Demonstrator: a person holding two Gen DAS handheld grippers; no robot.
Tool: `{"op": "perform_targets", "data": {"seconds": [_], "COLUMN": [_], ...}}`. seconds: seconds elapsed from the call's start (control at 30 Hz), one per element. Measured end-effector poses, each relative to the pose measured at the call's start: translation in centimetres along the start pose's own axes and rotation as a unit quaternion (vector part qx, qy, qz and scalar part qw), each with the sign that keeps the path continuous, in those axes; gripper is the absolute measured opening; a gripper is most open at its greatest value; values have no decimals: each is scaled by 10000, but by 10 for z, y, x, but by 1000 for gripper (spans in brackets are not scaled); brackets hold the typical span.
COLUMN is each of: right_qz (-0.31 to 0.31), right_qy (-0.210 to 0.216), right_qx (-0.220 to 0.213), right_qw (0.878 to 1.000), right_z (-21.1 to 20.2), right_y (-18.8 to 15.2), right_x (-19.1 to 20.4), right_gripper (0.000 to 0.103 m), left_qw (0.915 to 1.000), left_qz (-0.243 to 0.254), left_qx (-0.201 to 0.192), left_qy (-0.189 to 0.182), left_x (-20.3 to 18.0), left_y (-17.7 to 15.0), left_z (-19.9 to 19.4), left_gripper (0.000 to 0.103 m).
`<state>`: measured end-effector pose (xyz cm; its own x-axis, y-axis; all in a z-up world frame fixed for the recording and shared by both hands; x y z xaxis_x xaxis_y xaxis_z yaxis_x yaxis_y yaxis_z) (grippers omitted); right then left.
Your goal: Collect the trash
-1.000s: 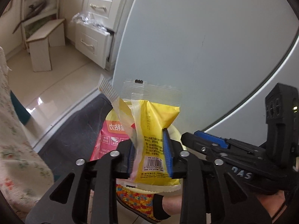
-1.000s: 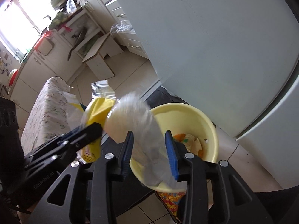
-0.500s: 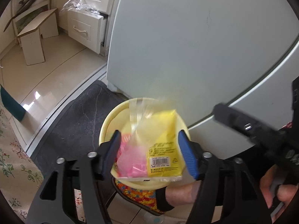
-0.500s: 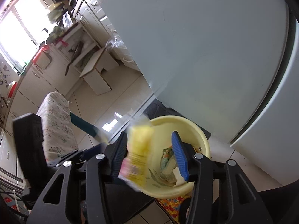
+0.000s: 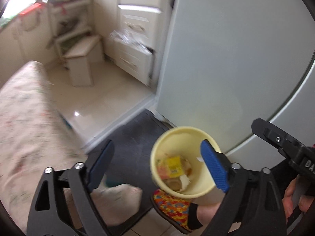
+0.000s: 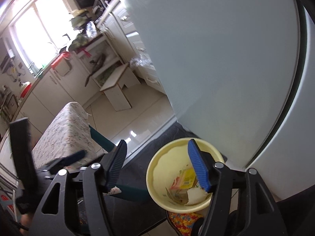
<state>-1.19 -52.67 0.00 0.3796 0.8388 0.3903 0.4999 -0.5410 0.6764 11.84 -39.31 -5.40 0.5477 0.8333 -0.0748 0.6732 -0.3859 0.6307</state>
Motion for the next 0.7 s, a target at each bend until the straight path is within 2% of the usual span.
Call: {"op": "perform_targets", "data": {"seconds": [0.17, 0.33, 0.53, 0.7], "right_qz": [-551, -1074, -1441, -1520], "right_qy": [62, 250, 455, 493], "right_qx": [-442, -871, -1304, -1409], "right_qw": [9975, 9901, 9799, 9770], "right_z": [-30, -68, -119, -146], "right_y": [-3, -17, -31, -38], "right_x": [28, 57, 78, 85], "right_gripper": [77, 88, 90, 93], "left_qw": [9969, 9885, 9778, 9721], "left_qz": [-264, -106, -225, -371], "left_qx": [-588, -1036, -1621, -1709], "left_qy": [448, 1092, 1310, 1566], "left_x": [16, 8, 3, 4], "left_y": [-6, -20, -36, -49], "left_z": [-73, -139, -210, -245], "left_gripper": [95, 95, 95, 95]}}
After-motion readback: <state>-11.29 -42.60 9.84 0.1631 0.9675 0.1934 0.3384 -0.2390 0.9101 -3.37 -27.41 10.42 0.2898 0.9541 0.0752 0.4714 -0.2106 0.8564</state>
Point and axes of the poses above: each gripper's, at about its wrist camera, not at the fingertips, and z roughly the way its jaws point, x to its left, y to its top, the point moved 3 cm from there along z, roughly the way its jaws point, and after that the axes turned 3 degrees about y, right-handed, at the moved point
